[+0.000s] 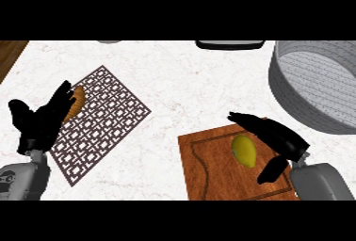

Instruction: Pick the lemon from the cutting board and place it in the basket

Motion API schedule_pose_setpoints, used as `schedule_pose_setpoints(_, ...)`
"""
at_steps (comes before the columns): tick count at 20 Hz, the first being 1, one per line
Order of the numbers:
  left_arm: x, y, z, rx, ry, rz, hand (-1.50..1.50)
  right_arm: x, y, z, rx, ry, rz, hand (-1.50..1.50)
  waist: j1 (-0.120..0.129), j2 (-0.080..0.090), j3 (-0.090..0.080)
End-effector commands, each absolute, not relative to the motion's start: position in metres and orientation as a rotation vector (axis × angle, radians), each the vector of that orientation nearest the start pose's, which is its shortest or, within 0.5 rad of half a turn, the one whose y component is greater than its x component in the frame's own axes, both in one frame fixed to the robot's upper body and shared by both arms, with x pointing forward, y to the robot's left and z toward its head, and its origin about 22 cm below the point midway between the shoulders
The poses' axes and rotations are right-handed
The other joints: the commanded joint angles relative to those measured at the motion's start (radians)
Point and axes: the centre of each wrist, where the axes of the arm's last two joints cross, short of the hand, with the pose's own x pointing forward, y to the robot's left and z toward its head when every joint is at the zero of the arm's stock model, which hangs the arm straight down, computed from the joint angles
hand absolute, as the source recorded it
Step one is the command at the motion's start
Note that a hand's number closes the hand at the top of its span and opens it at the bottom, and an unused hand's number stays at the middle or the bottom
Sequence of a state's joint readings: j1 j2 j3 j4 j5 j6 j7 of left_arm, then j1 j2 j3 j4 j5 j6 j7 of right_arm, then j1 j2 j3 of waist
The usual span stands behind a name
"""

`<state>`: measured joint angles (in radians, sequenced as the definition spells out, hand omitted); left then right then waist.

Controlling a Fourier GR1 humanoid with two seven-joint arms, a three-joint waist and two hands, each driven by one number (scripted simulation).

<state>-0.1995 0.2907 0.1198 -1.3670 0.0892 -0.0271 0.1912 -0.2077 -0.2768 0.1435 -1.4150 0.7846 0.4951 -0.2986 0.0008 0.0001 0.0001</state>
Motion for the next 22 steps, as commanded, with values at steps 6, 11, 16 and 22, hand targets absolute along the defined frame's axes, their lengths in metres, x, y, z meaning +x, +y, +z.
schedule_pose_setpoints(6, 0.285, 0.326, 0.028, 0.201, -1.383, -0.070, 0.00, 0.276, -0.237, -0.011, -0.224, -1.388, 1.561, 1.50, 0.001, 0.000, 0.000)
schedule_pose_setpoints(11, 0.280, 0.310, 0.054, 0.192, -1.388, -0.067, 0.00, 0.285, -0.217, -0.006, -0.255, -1.413, 1.545, 1.50, 0.003, -0.001, 0.000)
schedule_pose_setpoints(16, 0.280, 0.327, 0.028, 0.184, -1.395, -0.064, 0.00, 0.277, -0.202, -0.018, -0.222, -1.425, 1.573, 1.50, 0.001, 0.000, 0.000)
schedule_pose_setpoints(22, 0.295, 0.321, 0.041, 0.187, -1.401, -0.076, 0.00, 0.312, -0.179, -0.001, -0.569, -1.198, 1.084, 1.50, 0.020, 0.009, -0.002)
